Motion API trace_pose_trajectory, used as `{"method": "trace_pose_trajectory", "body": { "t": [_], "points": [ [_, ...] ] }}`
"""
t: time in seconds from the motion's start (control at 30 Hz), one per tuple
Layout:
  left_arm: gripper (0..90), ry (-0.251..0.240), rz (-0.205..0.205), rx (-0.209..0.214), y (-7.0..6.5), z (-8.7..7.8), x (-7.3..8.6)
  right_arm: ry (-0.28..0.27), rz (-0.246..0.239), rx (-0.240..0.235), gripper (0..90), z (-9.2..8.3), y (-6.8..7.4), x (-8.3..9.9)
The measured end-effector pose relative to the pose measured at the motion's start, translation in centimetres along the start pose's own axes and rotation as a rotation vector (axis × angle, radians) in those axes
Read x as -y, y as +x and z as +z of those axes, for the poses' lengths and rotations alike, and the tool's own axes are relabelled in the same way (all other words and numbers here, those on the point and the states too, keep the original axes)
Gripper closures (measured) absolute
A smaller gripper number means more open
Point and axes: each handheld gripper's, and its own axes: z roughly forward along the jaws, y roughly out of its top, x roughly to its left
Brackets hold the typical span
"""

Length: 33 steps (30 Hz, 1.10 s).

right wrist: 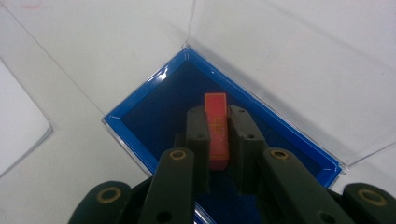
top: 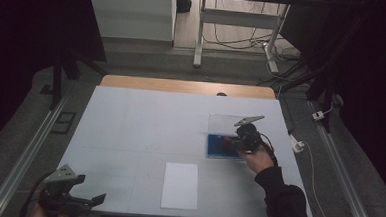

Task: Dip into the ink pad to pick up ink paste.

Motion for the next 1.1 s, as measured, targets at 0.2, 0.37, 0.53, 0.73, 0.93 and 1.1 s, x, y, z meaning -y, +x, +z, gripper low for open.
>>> {"method": "trace_pose_trajectory", "body": {
  "t": [0.2, 0.37, 0.53, 0.73, 0.93, 1.1],
  "points": [
    [1.1, -0.002, -0.001, -0.001, 0.0, -0.1, 0.0, -0.004, 0.026, -0.021, 79.9, -0.1, -0.4, 0.0],
    [1.2, -0.002, -0.002, 0.0, 0.0, -0.1, 0.1, -0.024, 0.046, -0.021, 79.7, -0.3, -0.9, 0.1],
    [1.2, -0.004, -0.002, 0.001, 0.0, -0.1, 0.1, -0.039, 0.035, -0.019, 79.7, -0.6, -0.7, -0.1],
    [1.3, -0.003, -0.003, 0.001, 0.0, -0.1, 0.1, -0.043, 0.026, -0.013, 79.7, -0.7, -0.6, -0.2],
    [1.3, -0.003, -0.002, 0.001, 0.0, -0.1, 0.1, -0.011, 0.017, 0.001, 79.8, -0.2, -0.4, -0.1],
    [1.3, 0.0, -0.003, 0.001, 0.0, -0.1, 0.1, 0.009, 0.001, 0.022, 80.0, 0.0, 0.1, -0.3]
  ]
}}
